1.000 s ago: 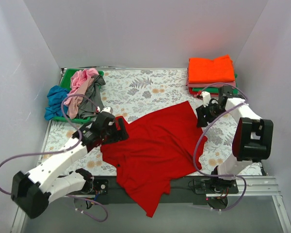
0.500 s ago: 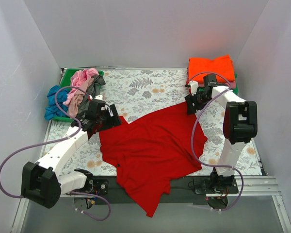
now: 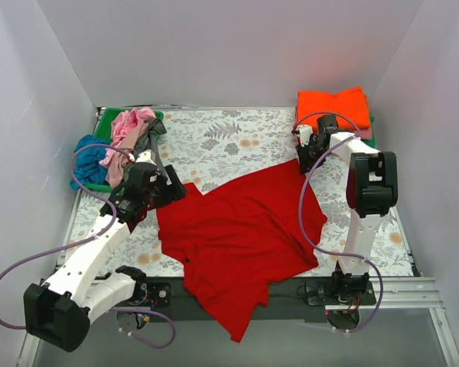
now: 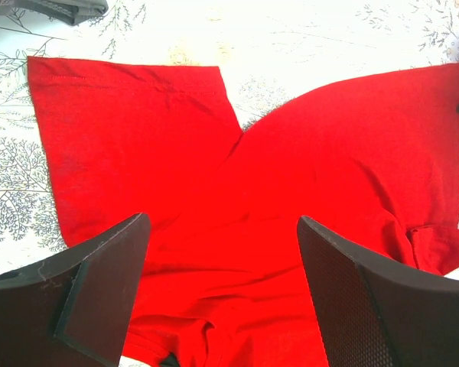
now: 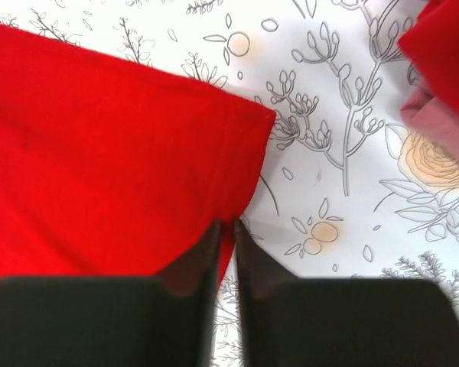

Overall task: Fold and stack the t-shirts
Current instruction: Flatten the tshirt out

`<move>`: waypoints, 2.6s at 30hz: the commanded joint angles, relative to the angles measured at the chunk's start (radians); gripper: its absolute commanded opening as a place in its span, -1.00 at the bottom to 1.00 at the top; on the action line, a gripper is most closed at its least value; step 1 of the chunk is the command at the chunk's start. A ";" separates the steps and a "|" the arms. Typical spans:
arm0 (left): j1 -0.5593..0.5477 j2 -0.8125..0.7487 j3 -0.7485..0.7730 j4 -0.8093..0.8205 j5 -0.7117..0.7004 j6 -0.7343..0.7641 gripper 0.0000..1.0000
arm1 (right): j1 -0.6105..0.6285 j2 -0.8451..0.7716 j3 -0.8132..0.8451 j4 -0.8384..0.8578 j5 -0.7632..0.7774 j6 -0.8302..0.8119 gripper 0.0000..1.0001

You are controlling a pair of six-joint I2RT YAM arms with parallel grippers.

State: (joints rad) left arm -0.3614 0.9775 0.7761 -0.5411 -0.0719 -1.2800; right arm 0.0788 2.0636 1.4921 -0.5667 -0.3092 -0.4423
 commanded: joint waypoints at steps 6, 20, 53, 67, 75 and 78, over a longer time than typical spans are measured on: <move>0.009 -0.026 -0.029 -0.003 -0.031 -0.016 0.53 | -0.031 -0.057 -0.104 -0.012 0.044 -0.007 -0.97; 0.068 0.119 -0.034 0.133 0.040 0.064 0.54 | -0.183 -0.180 -0.257 -0.010 0.047 -0.056 -0.97; 0.199 0.857 0.408 0.259 0.164 0.228 -0.08 | -0.298 -0.184 -0.260 -0.030 -0.005 -0.102 -0.97; 0.194 0.984 0.532 0.208 0.103 0.306 -0.28 | -0.297 -0.168 -0.245 -0.039 -0.010 -0.099 -0.97; 0.187 0.974 0.519 0.201 0.118 0.314 -0.45 | -0.297 -0.158 -0.237 -0.041 -0.008 -0.095 -0.97; 0.187 0.961 0.505 0.202 0.115 0.317 -0.45 | -0.298 -0.155 -0.231 -0.044 -0.011 -0.093 -0.97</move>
State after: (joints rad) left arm -0.1699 1.9713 1.2911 -0.3210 0.0498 -0.9821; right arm -0.2104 1.8931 1.2461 -0.5682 -0.3210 -0.5274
